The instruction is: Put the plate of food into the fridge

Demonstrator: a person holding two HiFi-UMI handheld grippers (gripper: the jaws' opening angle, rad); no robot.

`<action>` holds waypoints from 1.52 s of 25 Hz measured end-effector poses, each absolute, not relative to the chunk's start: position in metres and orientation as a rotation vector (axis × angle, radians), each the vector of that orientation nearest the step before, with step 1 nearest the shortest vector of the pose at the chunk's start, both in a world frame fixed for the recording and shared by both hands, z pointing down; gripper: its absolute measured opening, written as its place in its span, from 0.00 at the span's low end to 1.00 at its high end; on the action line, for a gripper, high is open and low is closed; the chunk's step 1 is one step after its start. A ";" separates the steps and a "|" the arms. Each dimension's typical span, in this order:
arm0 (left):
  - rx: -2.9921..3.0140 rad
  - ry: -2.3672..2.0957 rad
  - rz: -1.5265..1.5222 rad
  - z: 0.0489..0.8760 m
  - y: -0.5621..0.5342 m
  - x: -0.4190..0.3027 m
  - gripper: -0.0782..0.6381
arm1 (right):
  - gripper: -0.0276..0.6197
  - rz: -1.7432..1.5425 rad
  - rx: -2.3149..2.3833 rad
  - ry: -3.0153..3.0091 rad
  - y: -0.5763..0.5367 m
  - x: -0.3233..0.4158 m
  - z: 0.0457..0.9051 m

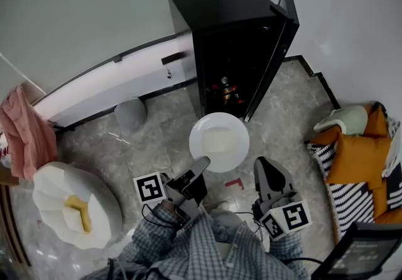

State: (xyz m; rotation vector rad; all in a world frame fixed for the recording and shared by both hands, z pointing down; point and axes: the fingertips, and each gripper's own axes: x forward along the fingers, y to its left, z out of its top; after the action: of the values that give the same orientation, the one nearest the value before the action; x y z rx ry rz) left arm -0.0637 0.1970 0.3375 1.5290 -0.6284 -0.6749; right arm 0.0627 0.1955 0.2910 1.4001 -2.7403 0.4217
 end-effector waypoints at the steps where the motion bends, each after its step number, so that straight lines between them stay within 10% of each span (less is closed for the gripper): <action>1: 1.528 -0.630 -0.676 0.338 0.197 -0.063 0.14 | 0.06 0.489 1.402 -2.741 0.194 0.064 0.294; 15: 1.502 -0.643 -0.702 0.340 0.201 -0.046 0.14 | 0.18 1.153 1.283 -2.733 0.194 0.057 0.327; 38: 1.504 -0.662 -0.737 0.343 0.216 -0.008 0.14 | 0.18 1.131 1.180 -2.769 0.208 0.085 0.334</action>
State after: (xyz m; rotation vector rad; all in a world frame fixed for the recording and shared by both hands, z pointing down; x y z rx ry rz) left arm -0.0077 0.2164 0.3429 1.5038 -0.6616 -0.7368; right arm 0.0851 0.2081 0.3336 1.1800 -2.7693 1.1311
